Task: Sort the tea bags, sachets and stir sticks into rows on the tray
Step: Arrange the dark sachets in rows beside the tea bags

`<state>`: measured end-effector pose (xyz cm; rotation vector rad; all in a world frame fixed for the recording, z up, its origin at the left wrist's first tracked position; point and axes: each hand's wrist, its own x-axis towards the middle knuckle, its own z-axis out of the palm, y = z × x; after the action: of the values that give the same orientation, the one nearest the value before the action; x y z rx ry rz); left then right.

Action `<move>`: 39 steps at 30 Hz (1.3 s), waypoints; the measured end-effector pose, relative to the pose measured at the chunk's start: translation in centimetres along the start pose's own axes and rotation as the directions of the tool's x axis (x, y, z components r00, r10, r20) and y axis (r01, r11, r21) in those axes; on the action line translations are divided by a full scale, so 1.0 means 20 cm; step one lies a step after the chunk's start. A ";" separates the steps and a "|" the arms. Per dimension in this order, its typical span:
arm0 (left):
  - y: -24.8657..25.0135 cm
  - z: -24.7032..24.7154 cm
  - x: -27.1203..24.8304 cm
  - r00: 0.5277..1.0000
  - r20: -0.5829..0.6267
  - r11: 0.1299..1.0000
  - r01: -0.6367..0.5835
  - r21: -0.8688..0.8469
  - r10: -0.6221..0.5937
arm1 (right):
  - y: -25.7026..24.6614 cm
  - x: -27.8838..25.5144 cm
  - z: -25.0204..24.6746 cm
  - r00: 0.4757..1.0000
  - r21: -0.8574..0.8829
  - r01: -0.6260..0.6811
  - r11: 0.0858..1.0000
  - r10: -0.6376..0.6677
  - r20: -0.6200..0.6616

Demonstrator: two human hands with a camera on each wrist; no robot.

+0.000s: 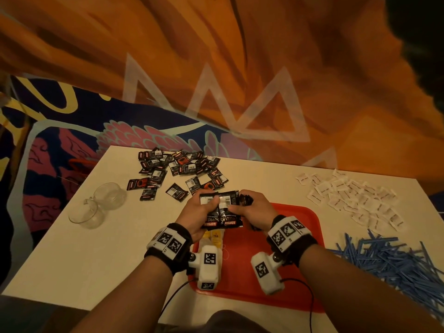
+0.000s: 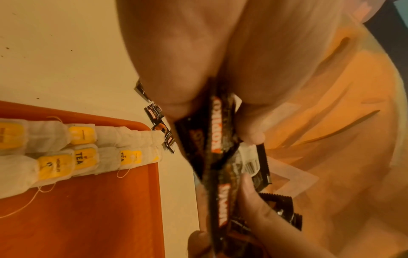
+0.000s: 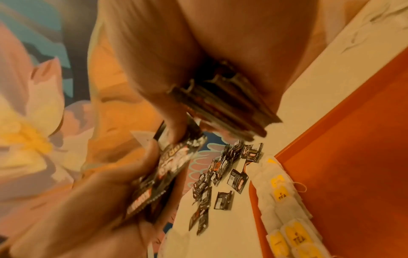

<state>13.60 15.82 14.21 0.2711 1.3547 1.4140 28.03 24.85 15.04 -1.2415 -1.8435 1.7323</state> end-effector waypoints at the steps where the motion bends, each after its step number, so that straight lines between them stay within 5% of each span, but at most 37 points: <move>1: 0.00 0.00 0.00 1.000 -0.006 1.000 0.016 -0.007 -0.016 | 0.01 0.00 0.00 0.997 -0.077 0.047 0.996 -0.051 -0.053; 5: 0.01 -0.03 0.00 0.995 -0.053 0.989 0.081 -0.122 -0.088 | -0.01 -0.01 0.00 0.913 -0.236 0.270 0.933 -0.326 -0.245; 8: 0.01 -0.03 -0.01 0.988 -0.017 0.970 0.147 -0.193 -0.153 | -0.04 -0.03 0.01 0.854 -0.264 0.430 0.863 -0.484 -0.192; 13: 0.03 0.00 -0.01 0.982 -0.005 0.948 0.180 -0.261 -0.188 | 0.01 -0.06 0.01 0.879 -0.515 0.441 0.736 -0.469 0.082; 17: 0.02 -0.02 0.00 0.991 0.023 0.982 0.132 -0.139 -0.130 | 0.03 -0.07 -0.01 0.892 -0.538 0.433 0.723 -0.428 0.142; 19: 0.01 -0.02 0.00 0.994 0.010 0.987 0.106 -0.124 -0.106 | 0.04 -0.07 -0.01 0.890 -0.471 0.441 0.764 -0.441 0.117; 22: 0.01 -0.01 0.00 0.996 -0.006 0.986 0.091 -0.142 -0.093 | 0.06 -0.05 -0.02 0.922 -0.211 0.346 0.914 -0.373 -0.106; 24: 0.01 -0.01 0.01 0.996 -0.005 0.984 0.090 -0.153 -0.092 | 0.05 -0.03 -0.01 0.952 0.102 0.227 0.969 -0.198 -0.234; 27: 0.01 0.01 0.00 0.995 0.029 0.984 0.097 -0.149 -0.093 | 0.03 -0.03 0.01 0.986 0.402 0.021 0.915 0.048 -0.162; 32: 0.01 0.08 -0.03 0.988 0.121 0.987 0.107 -0.122 -0.092 | 0.02 -0.01 0.06 0.995 0.502 -0.089 0.860 0.095 0.015; 39: 0.01 0.03 -0.03 0.981 0.116 0.978 0.168 -0.125 -0.154 | 0.03 -0.01 0.03 0.991 0.449 -0.045 0.893 0.096 -0.093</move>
<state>14.13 15.83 14.90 0.1415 1.1633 1.3293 27.94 24.34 14.35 -1.1938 -1.2481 1.9350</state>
